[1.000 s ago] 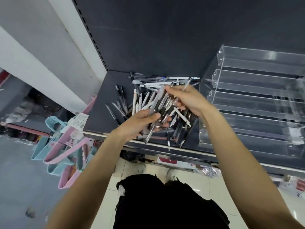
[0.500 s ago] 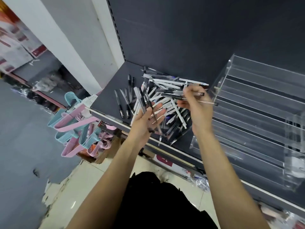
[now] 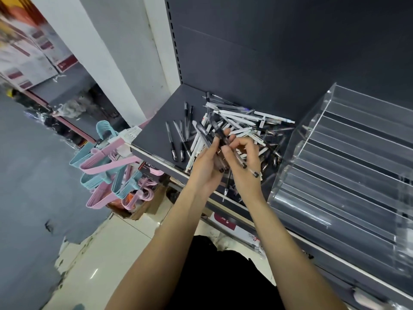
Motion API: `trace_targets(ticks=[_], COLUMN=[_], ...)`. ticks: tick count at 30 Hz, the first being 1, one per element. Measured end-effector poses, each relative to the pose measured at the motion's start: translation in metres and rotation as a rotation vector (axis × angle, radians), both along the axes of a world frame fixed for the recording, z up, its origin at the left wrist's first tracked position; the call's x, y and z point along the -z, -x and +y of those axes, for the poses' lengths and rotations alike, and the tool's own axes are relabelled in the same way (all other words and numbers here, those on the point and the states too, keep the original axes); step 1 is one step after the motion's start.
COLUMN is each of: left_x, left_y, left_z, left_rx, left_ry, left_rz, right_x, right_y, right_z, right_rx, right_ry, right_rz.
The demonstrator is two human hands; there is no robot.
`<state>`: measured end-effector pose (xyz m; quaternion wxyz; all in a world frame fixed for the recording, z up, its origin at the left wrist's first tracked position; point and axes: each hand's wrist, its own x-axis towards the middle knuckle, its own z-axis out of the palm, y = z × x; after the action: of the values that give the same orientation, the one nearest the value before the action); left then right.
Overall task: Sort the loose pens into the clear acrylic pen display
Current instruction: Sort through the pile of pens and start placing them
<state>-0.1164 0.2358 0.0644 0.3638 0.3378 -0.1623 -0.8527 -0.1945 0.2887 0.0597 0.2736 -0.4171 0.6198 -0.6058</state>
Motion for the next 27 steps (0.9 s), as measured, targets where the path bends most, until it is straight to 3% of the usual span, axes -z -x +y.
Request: trace_targets(ticks=[4,9,12,18,23,27], left_x=[0.002,-0.003,-0.007,-0.010,-0.006,-0.002], left_y=[-0.004,-0.019,-0.019,-0.016,-0.017,-0.022], left_z=[-0.008,-0.019,-0.017,-0.010,-0.009,-0.019], left_rx=[-0.087,-0.206,-0.210,-0.201,-0.159,-0.167], left_ry=[-0.055,0.023,0.046,0.031,0.147,0.197], left_rz=[0.083,0.136,0.121,0.140,0.129,0.089], right_x=[0.003,-0.003,-0.009,-0.013,-0.013,-0.006], right_y=[-0.007,0.001,-0.008,-0.025,-0.030,-0.022], right_z=[0.003,0.012,0.003,-0.020,-0.027,-0.021], right_rx=[-0.104,0.082,0.099,0.117,0.089,0.053], right_ry=[0.005,0.087,-0.012,-0.083,-0.112,-0.171], right_rz=[-0.123,-0.476,-0.424,-0.520,-0.454,-0.055])
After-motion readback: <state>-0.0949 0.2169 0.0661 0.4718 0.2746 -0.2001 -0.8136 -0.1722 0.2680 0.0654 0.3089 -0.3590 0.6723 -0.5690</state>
